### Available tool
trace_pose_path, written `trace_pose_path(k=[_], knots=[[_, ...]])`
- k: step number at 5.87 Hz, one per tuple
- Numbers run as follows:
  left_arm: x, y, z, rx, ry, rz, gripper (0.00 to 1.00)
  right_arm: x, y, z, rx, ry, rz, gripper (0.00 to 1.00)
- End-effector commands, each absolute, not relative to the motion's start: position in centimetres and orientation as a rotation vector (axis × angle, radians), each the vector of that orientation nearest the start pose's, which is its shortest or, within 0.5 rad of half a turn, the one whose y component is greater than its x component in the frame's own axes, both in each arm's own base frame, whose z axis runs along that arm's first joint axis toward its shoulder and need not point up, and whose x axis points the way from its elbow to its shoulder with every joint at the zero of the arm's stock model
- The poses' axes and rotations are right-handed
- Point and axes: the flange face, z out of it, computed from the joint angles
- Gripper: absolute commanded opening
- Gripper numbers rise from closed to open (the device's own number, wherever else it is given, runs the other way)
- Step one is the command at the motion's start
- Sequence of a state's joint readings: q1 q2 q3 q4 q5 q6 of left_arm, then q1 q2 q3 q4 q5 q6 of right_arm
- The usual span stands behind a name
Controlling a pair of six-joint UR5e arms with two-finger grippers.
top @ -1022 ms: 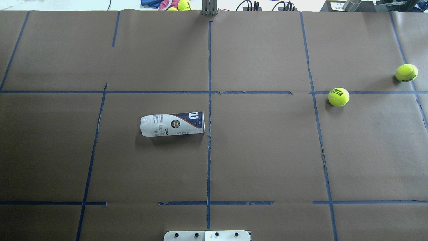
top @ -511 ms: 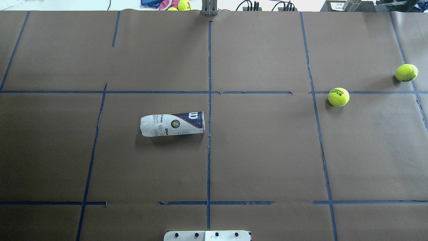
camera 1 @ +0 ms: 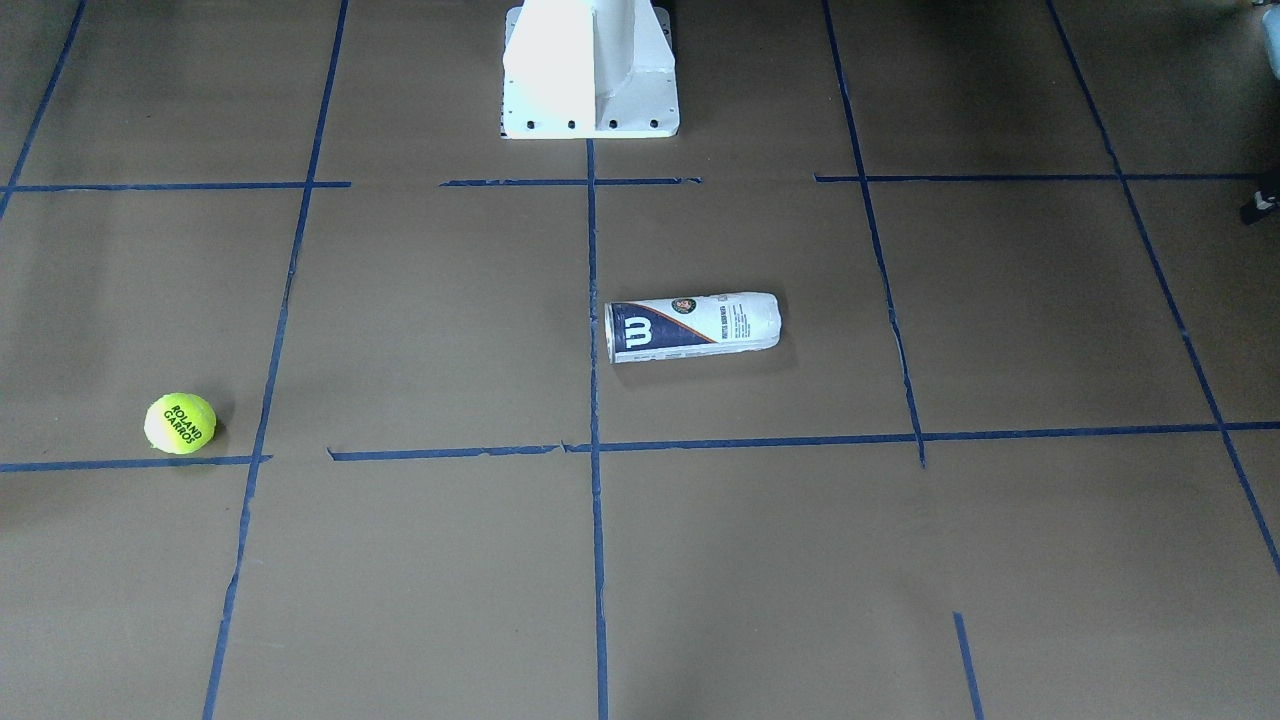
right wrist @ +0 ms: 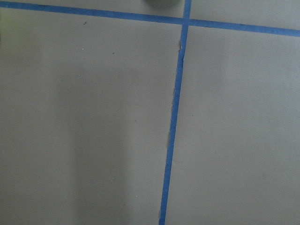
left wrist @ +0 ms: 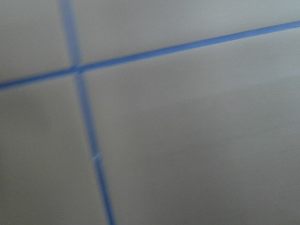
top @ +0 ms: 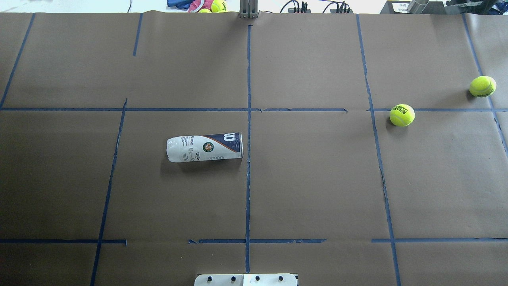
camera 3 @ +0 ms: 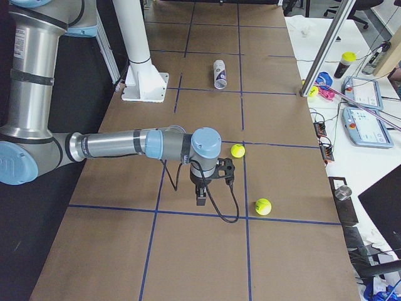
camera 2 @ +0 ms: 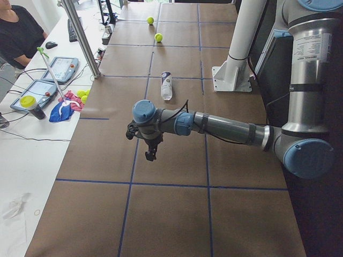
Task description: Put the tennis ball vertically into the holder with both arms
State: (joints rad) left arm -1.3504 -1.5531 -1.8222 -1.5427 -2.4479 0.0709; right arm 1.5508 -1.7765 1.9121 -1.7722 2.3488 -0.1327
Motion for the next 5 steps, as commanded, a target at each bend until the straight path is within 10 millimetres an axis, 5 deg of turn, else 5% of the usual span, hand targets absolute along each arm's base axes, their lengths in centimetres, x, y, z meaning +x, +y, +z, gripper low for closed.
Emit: trace_pose_path(k=[1, 2, 3, 4, 5], knots=[[13.7, -50.4, 43.3, 0.297, 0.932, 0.567, 1.00, 5.5, -39.8, 60.1, -0.016, -0.786, -0.119, 1.00], [18.4, -51.3, 37.3, 0.372, 0.961, 0.673, 1.00, 5.5, -39.8, 60.1, -0.014, -0.786, -0.120, 1.00], [26.5, -50.0, 30.4, 0.434, 0.995, 0.844, 1.00, 5.5, -40.2, 59.7, -0.006, -0.786, -0.123, 1.00], [30.5, -48.5, 25.8, 0.536, 0.928, 0.903, 1.00, 5.4, -40.5, 59.3, 0.008, -0.785, -0.129, 1.00], [36.2, -44.9, 22.5, 0.577, 0.880, 0.984, 1.00, 5.4, -41.0, 58.7, 0.086, -0.783, -0.162, 1.00]])
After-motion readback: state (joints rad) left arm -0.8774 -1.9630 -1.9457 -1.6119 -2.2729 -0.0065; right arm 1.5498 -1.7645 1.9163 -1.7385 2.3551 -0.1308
